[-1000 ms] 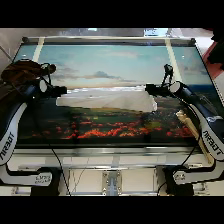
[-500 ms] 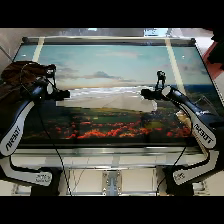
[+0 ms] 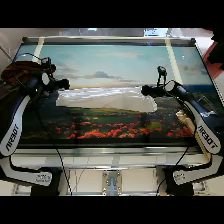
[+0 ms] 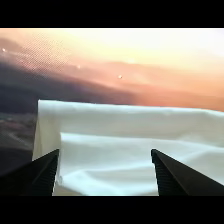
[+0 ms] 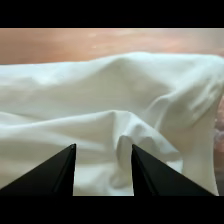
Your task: Fold the shirts.
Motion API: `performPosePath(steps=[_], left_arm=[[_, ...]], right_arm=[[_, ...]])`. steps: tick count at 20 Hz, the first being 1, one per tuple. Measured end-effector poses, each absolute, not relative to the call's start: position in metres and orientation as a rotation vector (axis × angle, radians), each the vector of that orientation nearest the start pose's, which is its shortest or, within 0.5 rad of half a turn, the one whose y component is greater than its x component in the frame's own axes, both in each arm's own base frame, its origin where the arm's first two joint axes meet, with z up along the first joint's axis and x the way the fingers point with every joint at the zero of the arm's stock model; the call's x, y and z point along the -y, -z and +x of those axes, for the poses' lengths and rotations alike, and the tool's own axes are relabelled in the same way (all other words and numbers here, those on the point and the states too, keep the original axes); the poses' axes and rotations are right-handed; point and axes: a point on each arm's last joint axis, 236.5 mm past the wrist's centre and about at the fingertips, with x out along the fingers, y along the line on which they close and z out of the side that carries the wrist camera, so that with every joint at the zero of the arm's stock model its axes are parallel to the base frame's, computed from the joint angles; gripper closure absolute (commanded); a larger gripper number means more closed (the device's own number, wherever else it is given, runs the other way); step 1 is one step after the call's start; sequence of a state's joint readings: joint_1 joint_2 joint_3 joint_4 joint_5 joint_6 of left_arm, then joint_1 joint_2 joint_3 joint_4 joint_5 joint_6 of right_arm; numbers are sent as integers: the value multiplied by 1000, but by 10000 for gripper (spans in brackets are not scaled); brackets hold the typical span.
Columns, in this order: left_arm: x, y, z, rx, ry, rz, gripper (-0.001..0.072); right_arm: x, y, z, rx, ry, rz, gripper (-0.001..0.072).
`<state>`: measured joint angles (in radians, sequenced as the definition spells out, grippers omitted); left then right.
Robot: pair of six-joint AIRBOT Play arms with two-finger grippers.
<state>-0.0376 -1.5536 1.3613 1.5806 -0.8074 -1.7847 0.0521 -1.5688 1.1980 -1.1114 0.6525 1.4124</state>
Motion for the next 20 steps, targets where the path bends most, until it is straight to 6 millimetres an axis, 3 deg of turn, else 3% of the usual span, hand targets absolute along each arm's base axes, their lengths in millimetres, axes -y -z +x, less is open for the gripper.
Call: performPosePath(steps=[2,4,7,8,9,14,17,20], left_arm=[[27,-30,526,-930,-48,-223,55],[49,-65,545,-831,29,-287,55],[107,-114,561,-672,267,-232,63],[129,-124,560,-632,352,-165,120],[154,-131,556,-595,439,-82,167],[250,-146,527,-472,679,187,165],[278,-150,516,-440,727,219,165],[290,-152,510,-434,741,213,165]], right_arm=[[-78,13,502,-950,-187,296,225],[-62,-4,505,-930,-159,339,191],[-34,-2,500,-967,-114,434,93],[-25,5,497,-992,-107,473,93],[-16,10,496,-1006,-102,511,93],[13,42,493,-1053,-144,712,74],[20,61,492,-1064,-180,744,73],[20,81,490,-1081,-215,753,72]])
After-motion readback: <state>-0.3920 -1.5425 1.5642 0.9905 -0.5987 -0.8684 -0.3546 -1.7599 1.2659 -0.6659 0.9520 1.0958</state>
